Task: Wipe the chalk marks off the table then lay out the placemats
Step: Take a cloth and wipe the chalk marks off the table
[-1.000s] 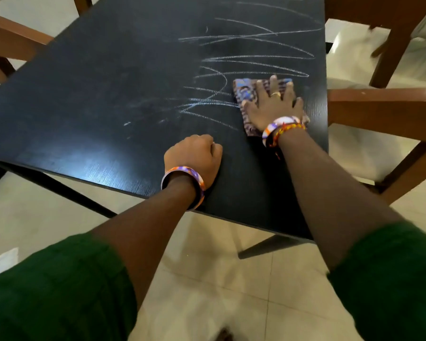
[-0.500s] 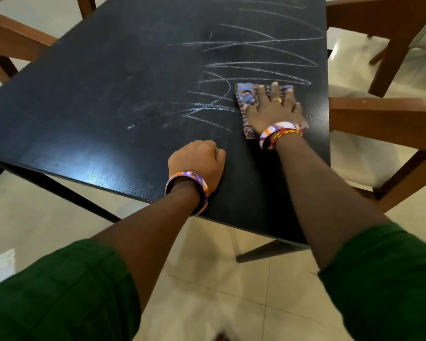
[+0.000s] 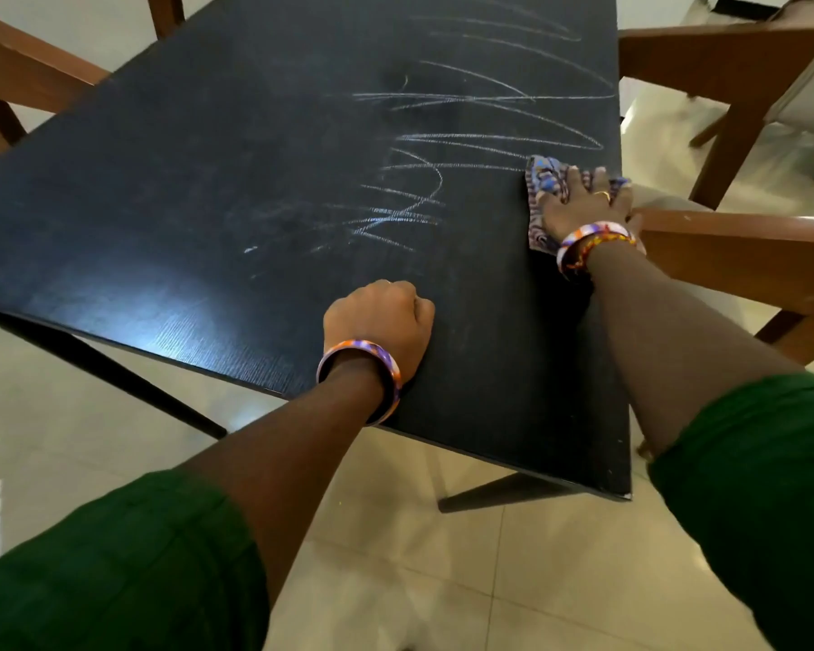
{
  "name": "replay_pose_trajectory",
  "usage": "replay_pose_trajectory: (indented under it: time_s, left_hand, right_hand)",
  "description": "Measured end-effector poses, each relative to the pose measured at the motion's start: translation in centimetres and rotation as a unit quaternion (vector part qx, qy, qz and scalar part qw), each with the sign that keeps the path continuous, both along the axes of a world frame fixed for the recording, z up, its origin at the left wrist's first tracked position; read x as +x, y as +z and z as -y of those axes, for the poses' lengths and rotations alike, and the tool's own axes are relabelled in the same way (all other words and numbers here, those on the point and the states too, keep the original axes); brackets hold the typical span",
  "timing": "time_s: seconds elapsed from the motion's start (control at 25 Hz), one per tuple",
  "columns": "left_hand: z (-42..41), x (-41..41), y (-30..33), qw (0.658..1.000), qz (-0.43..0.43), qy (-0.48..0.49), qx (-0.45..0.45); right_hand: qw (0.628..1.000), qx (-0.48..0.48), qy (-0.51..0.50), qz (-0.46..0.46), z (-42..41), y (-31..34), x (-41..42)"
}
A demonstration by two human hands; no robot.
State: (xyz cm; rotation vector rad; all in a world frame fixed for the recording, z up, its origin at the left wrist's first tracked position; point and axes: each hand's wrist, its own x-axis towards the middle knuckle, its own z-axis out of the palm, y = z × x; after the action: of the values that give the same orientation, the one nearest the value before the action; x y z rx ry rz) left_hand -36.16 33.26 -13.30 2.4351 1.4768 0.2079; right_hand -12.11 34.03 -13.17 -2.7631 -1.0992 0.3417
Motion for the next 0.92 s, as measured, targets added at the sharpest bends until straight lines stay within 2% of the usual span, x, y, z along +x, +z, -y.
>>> replay_pose_trajectory:
  time_s: [0.12,0.2,0.28,0.36,0.44,0.52,0.64,0.72,0.8,0.88,0.92]
  left_hand:
    - [-0.1,-0.1,-0.2,1.0,0.002,0.0,-0.001]
    - [0.0,-0.1,-0.2,1.0,0.003,0.001,0.004]
    - [0.0,-0.1,-0.2,1.0,0.001,0.001,0.006]
    - [-0.1,-0.1,-0.2,1.0,0.006,0.003,0.01]
    - [0.0,-0.1,-0.2,1.0,0.009,0.001,0.018]
    - [0.1,0.0,-0.2,1.0,0.013,0.002,0.02]
    - [0.0,0.1,-0.2,1.0,0.005,0.0,0.011]
    - [0.2,-0.1,0.0,1.0,0.007,0.002,0.005]
    - [0.2,-0.7,0.6,0.998,0.046,0.006,-0.03]
    - [0.2,-1.8,0.7,0.98,0.166,0.016,-0.108]
    - [0.3,-2.4,0.8,0.957,0.247,0.025,-0.148]
  right_hand:
    - [0.996,-0.001,0.085,0.006,-0.2,0.0,-2.8]
    - [0.985,0.008,0.17,0.034,4.0,-0.6,-7.0]
    - [0.978,0.02,0.204,0.05,9.1,-1.0,-9.6]
    - [0.987,0.013,0.153,0.043,10.5,-0.9,-7.4]
    - [0.999,0.016,0.042,0.004,8.6,-0.5,-3.7]
    - [1.0,0.016,-0.013,-0.009,5.1,-0.3,-1.7]
    - [0.997,0.013,0.071,0.015,0.6,-0.5,-5.5]
    - [0.987,0.03,0.152,0.029,1.1,-0.8,-9.7]
    - [0.982,0.033,0.183,0.042,4.5,-1.0,-11.7]
    - [0.986,0.01,0.157,0.051,8.2,-0.9,-11.2]
    - [0.992,-0.006,0.119,0.05,9.2,-0.7,-10.3]
